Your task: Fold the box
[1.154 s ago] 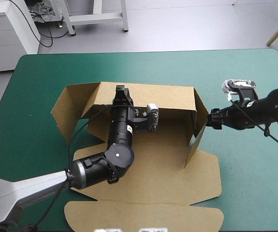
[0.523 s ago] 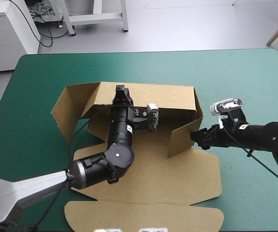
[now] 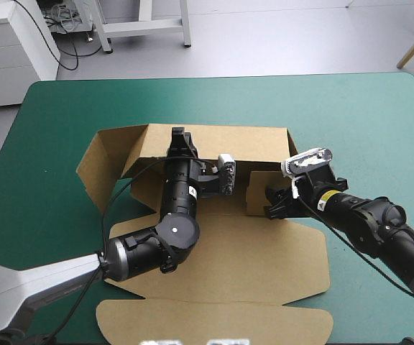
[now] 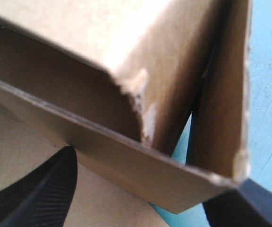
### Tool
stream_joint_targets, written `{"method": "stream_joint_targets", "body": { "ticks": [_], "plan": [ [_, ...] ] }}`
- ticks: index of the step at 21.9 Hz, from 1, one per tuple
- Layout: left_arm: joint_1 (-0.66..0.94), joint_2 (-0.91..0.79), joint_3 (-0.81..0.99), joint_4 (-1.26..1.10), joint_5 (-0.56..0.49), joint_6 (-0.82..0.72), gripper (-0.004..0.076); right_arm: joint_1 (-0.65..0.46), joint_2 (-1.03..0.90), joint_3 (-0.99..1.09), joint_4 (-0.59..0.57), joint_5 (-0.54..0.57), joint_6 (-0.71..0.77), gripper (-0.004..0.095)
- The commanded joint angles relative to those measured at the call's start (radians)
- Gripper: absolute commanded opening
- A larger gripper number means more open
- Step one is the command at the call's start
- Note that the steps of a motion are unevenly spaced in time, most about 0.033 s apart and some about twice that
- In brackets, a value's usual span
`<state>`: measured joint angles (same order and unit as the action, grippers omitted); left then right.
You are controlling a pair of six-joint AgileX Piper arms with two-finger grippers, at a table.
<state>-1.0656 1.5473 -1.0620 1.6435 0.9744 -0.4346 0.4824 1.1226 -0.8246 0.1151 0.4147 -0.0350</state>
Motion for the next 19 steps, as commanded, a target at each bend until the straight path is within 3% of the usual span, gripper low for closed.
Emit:
{"method": "stream_joint_targets", "body": {
  "ticks": [1, 6, 12, 19],
  "plan": [
    [-0.001, -0.043, -0.037, 0.068, 0.045, -0.008, -0.0010, 0.025, -0.017, -0.025, -0.096, -0.122, 0.101, 0.0548],
    [-0.001, -0.043, -0.037, 0.068, 0.046, -0.008, -0.0010, 0.042, 0.043, -0.025, -0.092, -0.207, 0.110, 0.0244],
    [-0.001, -0.043, -0.037, 0.068, 0.046, -0.030, -0.0010, 0.042, 0.052, -0.025, -0.090, -0.273, 0.112, -0.0020],
    [-0.001, -0.043, -0.037, 0.068, 0.039, -0.030, 0.0009, 0.042, 0.052, -0.025, -0.090, -0.273, 0.112, -0.0018]
  ]
}}
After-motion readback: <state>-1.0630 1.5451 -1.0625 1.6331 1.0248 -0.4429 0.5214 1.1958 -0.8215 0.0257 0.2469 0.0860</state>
